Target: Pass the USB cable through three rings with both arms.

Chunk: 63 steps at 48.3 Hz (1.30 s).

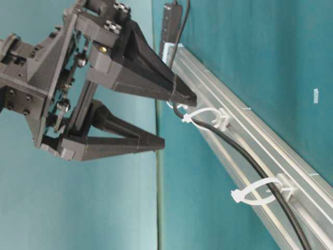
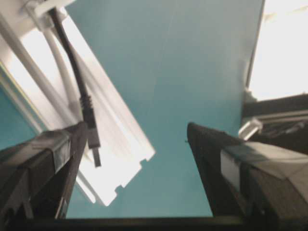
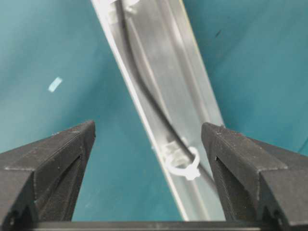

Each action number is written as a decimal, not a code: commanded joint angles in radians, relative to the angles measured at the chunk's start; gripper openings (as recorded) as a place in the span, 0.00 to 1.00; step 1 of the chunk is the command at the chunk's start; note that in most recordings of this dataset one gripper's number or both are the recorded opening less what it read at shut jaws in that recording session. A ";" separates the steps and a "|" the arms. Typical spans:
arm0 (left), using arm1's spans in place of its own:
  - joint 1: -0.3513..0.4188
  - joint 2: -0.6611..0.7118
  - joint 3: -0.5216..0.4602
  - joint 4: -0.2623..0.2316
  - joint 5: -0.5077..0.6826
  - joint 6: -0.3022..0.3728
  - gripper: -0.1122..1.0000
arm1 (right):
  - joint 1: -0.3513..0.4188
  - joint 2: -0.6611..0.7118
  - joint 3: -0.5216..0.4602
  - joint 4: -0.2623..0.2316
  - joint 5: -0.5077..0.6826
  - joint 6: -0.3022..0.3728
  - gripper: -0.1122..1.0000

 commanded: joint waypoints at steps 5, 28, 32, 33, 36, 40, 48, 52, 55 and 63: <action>0.009 -0.098 -0.028 0.003 0.031 0.032 0.93 | -0.011 -0.067 -0.017 0.000 0.000 0.037 0.92; 0.029 -0.318 -0.067 0.005 0.225 0.163 0.93 | -0.057 -0.147 -0.015 -0.002 0.002 0.081 0.92; 0.040 -0.339 -0.067 0.005 0.230 0.166 0.93 | -0.055 -0.149 -0.018 0.000 0.000 0.081 0.92; 0.041 -0.344 -0.066 0.003 0.230 0.167 0.93 | -0.055 -0.147 -0.018 0.000 0.000 0.081 0.92; 0.046 -0.353 -0.067 0.005 0.229 0.169 0.93 | -0.055 -0.149 -0.021 0.000 0.000 0.081 0.92; 0.048 -0.367 -0.067 0.005 0.230 0.175 0.93 | -0.054 -0.150 -0.026 0.000 0.005 0.081 0.92; 0.048 -0.390 -0.069 0.005 0.230 0.181 0.93 | -0.051 -0.158 -0.031 0.000 0.002 0.081 0.92; 0.048 -0.397 -0.066 0.003 0.230 0.184 0.93 | -0.051 -0.160 -0.031 0.000 0.000 0.081 0.92; 0.048 -0.400 -0.064 0.005 0.230 0.187 0.93 | -0.051 -0.158 -0.031 0.000 0.000 0.081 0.92; 0.048 -0.400 -0.066 0.005 0.230 0.192 0.93 | -0.049 -0.160 -0.031 0.000 0.000 0.081 0.92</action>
